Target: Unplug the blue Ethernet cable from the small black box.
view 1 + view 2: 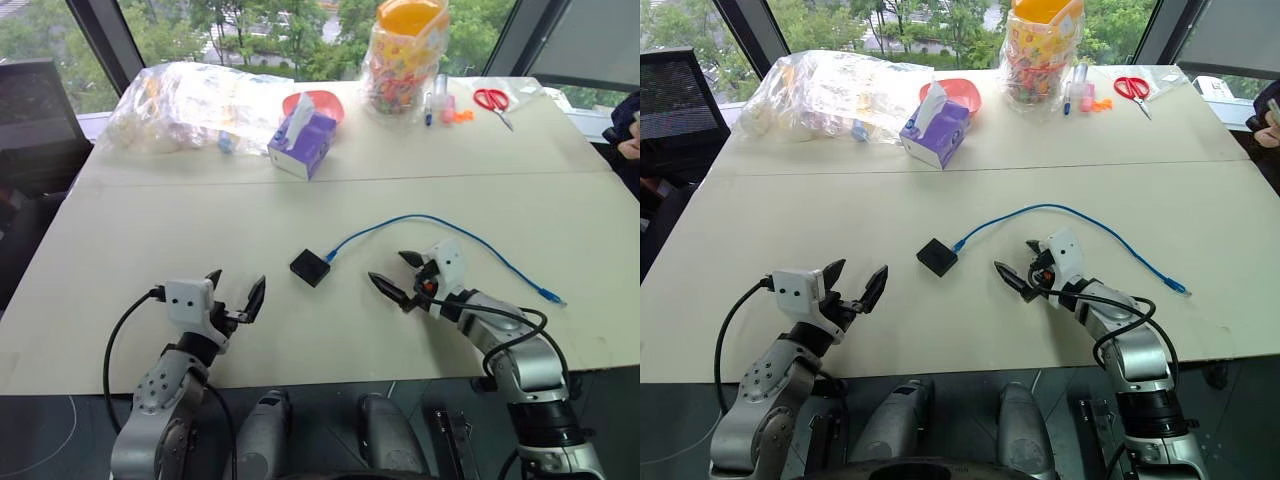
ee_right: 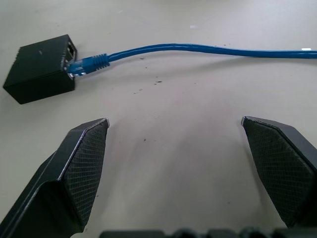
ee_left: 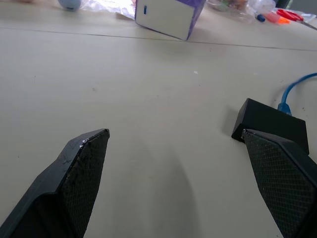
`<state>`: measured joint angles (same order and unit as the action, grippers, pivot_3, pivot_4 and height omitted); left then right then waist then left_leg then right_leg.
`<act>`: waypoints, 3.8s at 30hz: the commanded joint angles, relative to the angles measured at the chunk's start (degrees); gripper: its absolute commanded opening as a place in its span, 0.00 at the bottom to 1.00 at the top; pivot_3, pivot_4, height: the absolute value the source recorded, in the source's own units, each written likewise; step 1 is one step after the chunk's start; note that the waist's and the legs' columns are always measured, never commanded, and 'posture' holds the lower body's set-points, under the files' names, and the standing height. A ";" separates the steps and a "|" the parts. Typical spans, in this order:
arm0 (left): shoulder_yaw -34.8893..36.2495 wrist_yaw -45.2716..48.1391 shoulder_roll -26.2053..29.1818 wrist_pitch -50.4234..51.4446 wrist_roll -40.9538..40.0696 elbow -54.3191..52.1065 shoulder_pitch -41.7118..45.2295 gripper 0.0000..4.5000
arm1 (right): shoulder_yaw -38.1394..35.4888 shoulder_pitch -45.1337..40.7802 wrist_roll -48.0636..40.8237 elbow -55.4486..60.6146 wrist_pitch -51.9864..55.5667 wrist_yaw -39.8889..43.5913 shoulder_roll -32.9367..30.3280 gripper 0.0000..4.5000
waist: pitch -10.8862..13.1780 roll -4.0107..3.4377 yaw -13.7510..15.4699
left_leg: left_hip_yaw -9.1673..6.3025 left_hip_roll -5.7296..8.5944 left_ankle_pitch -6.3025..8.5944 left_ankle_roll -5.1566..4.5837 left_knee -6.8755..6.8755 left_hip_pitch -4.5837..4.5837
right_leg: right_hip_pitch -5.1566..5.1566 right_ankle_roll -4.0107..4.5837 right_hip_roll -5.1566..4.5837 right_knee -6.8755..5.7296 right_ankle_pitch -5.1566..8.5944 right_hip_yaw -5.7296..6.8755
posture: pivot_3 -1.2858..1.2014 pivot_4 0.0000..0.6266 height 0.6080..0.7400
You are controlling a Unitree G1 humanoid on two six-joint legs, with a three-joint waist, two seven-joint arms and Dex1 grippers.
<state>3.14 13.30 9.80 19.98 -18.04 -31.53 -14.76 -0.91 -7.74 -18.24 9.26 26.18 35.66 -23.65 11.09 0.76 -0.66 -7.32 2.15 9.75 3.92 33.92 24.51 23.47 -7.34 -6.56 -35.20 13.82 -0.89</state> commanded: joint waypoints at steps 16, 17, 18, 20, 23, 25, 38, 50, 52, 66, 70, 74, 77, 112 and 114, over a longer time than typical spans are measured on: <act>3.28 1.96 4.06 4.22 -4.58 -2.34 4.42 1.00 | 0.91 -10.17 -7.91 5.49 12.14 9.88 -7.97 1.00 | 0.00 0.00 0.03 | 0.00 0.00 -0.01 -0.01 0.01 0.00 | 0.00 0.00 0.00 0.00 -0.01 0.00 | 0.52 0.24 0.91; 4.32 3.39 5.60 5.12 -6.19 -2.93 4.73 1.00 | 1.76 -12.58 -7.71 5.07 13.02 11.41 -9.46 1.00 | 0.00 0.00 0.02 | 0.00 0.01 -0.01 -0.01 0.01 0.01 | 0.00 0.01 0.01 0.00 -0.01 0.00 | 0.52 0.24 0.91; 5.03 4.43 6.73 5.85 -7.38 -3.30 5.04 1.00 | 2.43 -14.37 -7.52 4.61 13.59 12.49 -10.53 1.00 | 0.01 0.00 -0.01 | 0.00 0.00 -0.01 -0.02 0.00 0.01 | 0.02 0.01 0.01 -0.01 -0.01 0.01 | 0.52 0.24 0.91; 6.21 6.07 9.02 7.67 -9.60 -3.65 5.59 1.00 | 4.21 -17.62 -6.50 3.05 12.99 14.98 -12.40 1.00 | 0.01 -0.01 -0.12 | 0.00 -0.01 -0.01 -0.02 0.00 0.00 | 0.04 0.01 0.01 -0.05 -0.01 0.01 | 0.52 0.24 0.91; 8.18 7.67 11.83 9.76 -12.17 -3.35 6.74 1.00 | 7.44 -23.41 -4.41 -0.62 9.77 20.08 -14.49 1.00 | 0.01 0.00 -0.10 | 0.00 0.00 -0.01 -0.02 0.00 -0.02 | 0.00 0.00 0.01 -0.04 -0.01 0.02 | 0.52 0.24 0.91; 9.94 8.53 13.64 11.04 -13.85 -2.45 8.56 1.00 | 12.41 -30.39 0.14 -6.34 3.22 26.67 -15.76 1.00 | 0.05 -0.02 -0.23 | 0.02 0.01 -0.01 -0.02 0.01 -0.01 | 0.02 0.01 0.00 -0.02 -0.01 0.01 | 0.52 0.24 0.91; 9.73 7.21 14.48 10.60 -12.91 -0.77 13.37 1.00 | 37.21 -60.32 29.40 -55.48 -49.57 45.35 -3.49 1.00 | 0.07 -0.02 -0.70 | 0.03 0.00 -0.05 0.03 -0.03 -0.11 | 0.05 -0.14 0.08 -0.21 -0.06 -0.02 | 0.52 0.24 0.91; 10.02 5.47 13.57 9.08 -10.40 -3.75 9.24 1.00 | 39.44 -72.75 42.76 -82.33 -55.29 37.96 12.53 1.00 | 0.07 -0.03 -2.08 | -0.05 -0.05 -0.13 0.16 -0.07 -0.42 | 0.17 -0.09 0.21 -0.96 -0.02 -0.10 | 0.52 0.24 0.91; 10.78 5.27 13.79 9.00 -10.25 -4.01 8.98 1.00 | 39.51 -73.29 44.21 -83.37 -55.17 38.12 13.88 0.94 | 0.07 -0.03 -2.24 | -0.06 -0.12 -0.13 0.17 -0.12 -0.61 | 0.06 0.02 0.32 -1.01 0.02 -0.15 | 0.52 0.24 0.91; 11.53 5.06 14.05 11.48 -11.42 -5.74 7.91 1.00 | 36.10 -74.34 46.84 -83.22 -56.89 32.50 17.09 0.01 | 0.07 -0.04 -3.41 | -0.14 -0.41 -0.15 0.21 -0.63 -1.09 | -0.08 0.22 0.68 -1.04 0.10 -0.27 | 0.52 0.24 0.91; 10.74 5.91 14.14 15.26 -15.36 -6.31 9.37 1.00 | 32.47 -73.15 45.29 -80.11 -61.48 24.21 13.36 0.01 | 0.08 -0.05 -3.22 | -0.14 -0.51 -0.16 0.22 -0.74 -1.07 | 0.00 0.26 0.77 -1.04 0.10 -0.27 | 0.52 0.24 0.91; 10.59 7.09 14.43 20.11 -22.47 -6.88 12.02 1.00 | 31.50 -67.45 48.30 -72.95 -69.15 8.97 5.48 0.01 | 0.07 -0.01 -2.23 | -0.11 -0.50 -0.17 0.24 -0.75 -1.02 | -0.03 0.27 0.76 -0.94 0.12 -0.27 | 0.52 0.24 0.91; 11.12 8.56 15.39 22.73 -26.74 -5.57 14.70 1.00 | 30.52 -60.12 50.79 -63.49 -71.09 -0.14 -0.16 0.01 | 0.06 0.01 -1.72 | -0.09 -0.51 -0.19 0.24 -0.74 -1.01 | -0.06 0.28 0.76 -0.93 0.12 -0.27 | 0.52 0.24 0.91; 6.25 15.90 16.63 22.56 -29.13 6.21 29.01 0.11 | 23.93 -34.38 55.78 -20.44 -58.18 -13.67 -4.99 0.00 | 0.07 0.06 -1.73 | 0.05 -0.72 -0.22 0.26 -0.61 -1.08 | -0.13 0.45 0.94 -0.90 0.04 -0.40 | 0.52 0.24 0.91; 6.37 15.80 16.81 22.89 -29.28 5.77 28.35 0.10 | 23.87 -34.32 55.49 -20.04 -58.12 -13.22 -4.99 0.00 | 0.07 0.06 -1.75 | 0.05 -0.72 -0.22 0.26 -0.61 -1.08 | -0.13 0.45 0.94 -0.90 0.04 -0.40 | 0.52 0.24 0.91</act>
<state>9.57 28.73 26.33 43.15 -46.77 -23.55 13.99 24.31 -41.44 39.00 -13.58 -31.63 22.57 -28.35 11.16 0.82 -2.41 -7.27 1.43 9.53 4.18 33.31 23.44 23.35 -6.90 -5.62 -36.10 13.86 -1.29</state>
